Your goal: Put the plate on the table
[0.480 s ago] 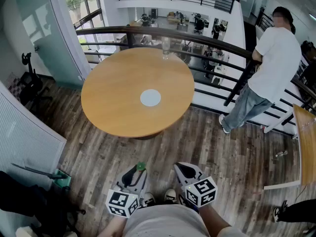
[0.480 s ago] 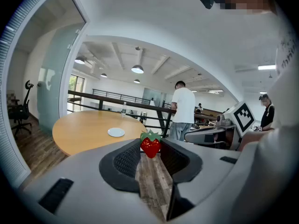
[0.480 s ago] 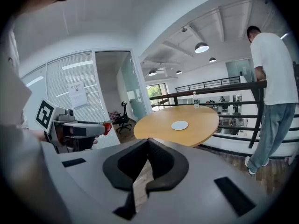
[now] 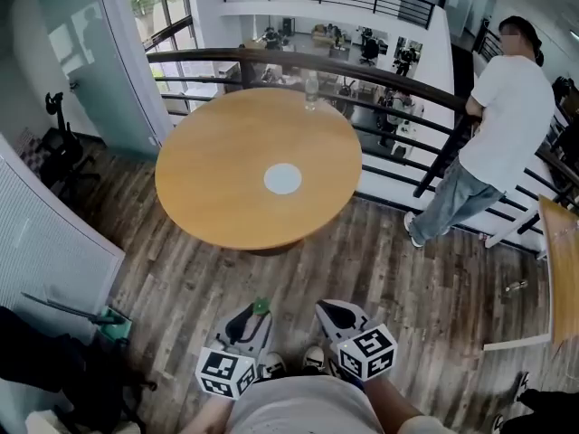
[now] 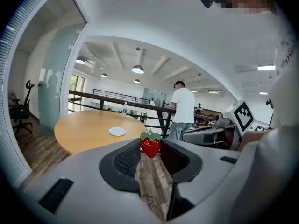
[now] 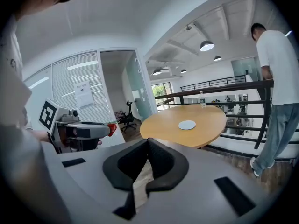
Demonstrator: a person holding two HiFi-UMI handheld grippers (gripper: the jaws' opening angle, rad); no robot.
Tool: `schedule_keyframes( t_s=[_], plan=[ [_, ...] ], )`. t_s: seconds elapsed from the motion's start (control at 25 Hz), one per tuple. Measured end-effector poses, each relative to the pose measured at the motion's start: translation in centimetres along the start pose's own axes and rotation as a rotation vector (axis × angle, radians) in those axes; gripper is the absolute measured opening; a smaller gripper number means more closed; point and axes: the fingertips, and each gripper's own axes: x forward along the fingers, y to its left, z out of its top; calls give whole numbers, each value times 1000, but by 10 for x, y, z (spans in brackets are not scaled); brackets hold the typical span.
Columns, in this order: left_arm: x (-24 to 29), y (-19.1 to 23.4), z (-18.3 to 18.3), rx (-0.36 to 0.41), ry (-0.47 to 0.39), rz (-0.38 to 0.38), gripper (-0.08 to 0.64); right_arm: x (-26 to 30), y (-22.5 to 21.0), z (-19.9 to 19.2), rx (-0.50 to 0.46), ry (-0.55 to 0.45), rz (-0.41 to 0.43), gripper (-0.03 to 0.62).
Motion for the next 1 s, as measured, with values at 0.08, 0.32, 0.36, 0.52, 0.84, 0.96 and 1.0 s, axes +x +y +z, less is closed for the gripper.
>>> schedule_keyframes(
  t_s=[0.08,0.32,0.36,0.52,0.84,0.96,1.0],
  plan=[
    [-5,3,-1,-2,-1,1,147,1,3,-1,18,-14,-7,20],
    [-20,16,-3,6,-13,4,147,8,13,0,39,-25,-35,20],
    [-23,19,-3,8,-14,2,147,10,15,1,40,-27,-43,20],
    [-34,35,-4,3,-25,-10,147,19,26,3,36,-35,-67,20],
    [-31,57,-4,-9,-34,-28,147,33,30,-3,49,-22,-88,20],
    [-19,66,-2,-10,-28,-27,147,46,18,-4,53,-12,-92,20],
    [-14,70,-2,-12,-25,-24,147,51,13,-4,57,-9,-90,20]
  ],
)
